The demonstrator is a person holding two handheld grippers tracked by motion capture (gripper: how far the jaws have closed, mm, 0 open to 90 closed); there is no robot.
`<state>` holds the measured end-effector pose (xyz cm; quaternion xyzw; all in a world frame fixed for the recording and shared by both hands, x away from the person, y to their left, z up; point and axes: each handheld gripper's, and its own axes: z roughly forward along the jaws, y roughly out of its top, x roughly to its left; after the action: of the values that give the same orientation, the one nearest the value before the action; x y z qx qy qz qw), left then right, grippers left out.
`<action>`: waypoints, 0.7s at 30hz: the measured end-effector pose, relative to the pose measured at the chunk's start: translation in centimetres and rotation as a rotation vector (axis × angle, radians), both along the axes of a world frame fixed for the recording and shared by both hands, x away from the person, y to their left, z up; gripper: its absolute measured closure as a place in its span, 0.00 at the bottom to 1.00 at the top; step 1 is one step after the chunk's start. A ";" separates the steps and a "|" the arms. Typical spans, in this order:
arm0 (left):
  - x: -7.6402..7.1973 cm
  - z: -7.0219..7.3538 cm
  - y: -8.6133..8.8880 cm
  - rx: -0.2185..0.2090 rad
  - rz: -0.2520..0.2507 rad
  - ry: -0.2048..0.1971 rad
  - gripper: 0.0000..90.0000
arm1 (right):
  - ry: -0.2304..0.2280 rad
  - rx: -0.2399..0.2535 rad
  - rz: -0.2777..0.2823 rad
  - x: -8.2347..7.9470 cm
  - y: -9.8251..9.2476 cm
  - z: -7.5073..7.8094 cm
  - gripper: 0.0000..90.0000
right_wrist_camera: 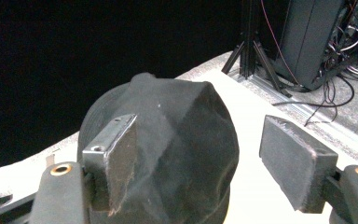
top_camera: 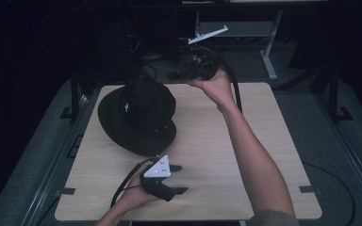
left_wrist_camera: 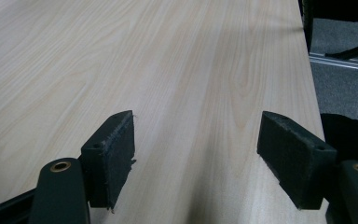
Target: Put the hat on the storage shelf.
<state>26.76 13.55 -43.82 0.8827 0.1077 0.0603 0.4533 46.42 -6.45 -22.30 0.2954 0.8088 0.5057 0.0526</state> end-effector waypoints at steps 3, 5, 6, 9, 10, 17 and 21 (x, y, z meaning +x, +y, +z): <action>0.0 -0.1 -0.1 -0.004 -0.002 0.003 0.30 | 0.008 -0.001 -0.007 -0.2 -0.6 -0.3 0.29; 0.0 -0.1 -0.1 -0.001 -0.005 0.001 0.30 | 0.011 0.000 -0.010 -0.3 -1.0 -0.5 0.28; 0.0 -0.1 -0.1 0.001 -0.005 0.002 0.30 | 0.009 -0.001 -0.013 -0.4 -1.2 -0.7 0.28; 0.0 -0.2 -0.1 -0.002 -0.001 0.003 0.30 | 0.018 0.002 -0.018 -0.6 -1.8 -1.0 0.27; 0.0 -0.1 -0.1 0.000 0.001 0.004 0.30 | 0.022 0.000 -0.021 -0.7 -2.0 -1.1 0.27; 0.0 -0.2 -0.1 -0.007 0.005 0.003 0.30 | 0.032 0.001 -0.045 -1.2 -3.8 -1.9 0.26; 0.1 -0.1 0.0 -0.007 0.005 0.007 0.30 | 0.038 0.008 -0.059 -1.6 -4.7 -2.2 0.26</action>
<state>26.84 13.55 -43.96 0.8810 0.1119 0.0578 0.4560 44.82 -11.15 -24.52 0.3292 0.7986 0.5013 0.0509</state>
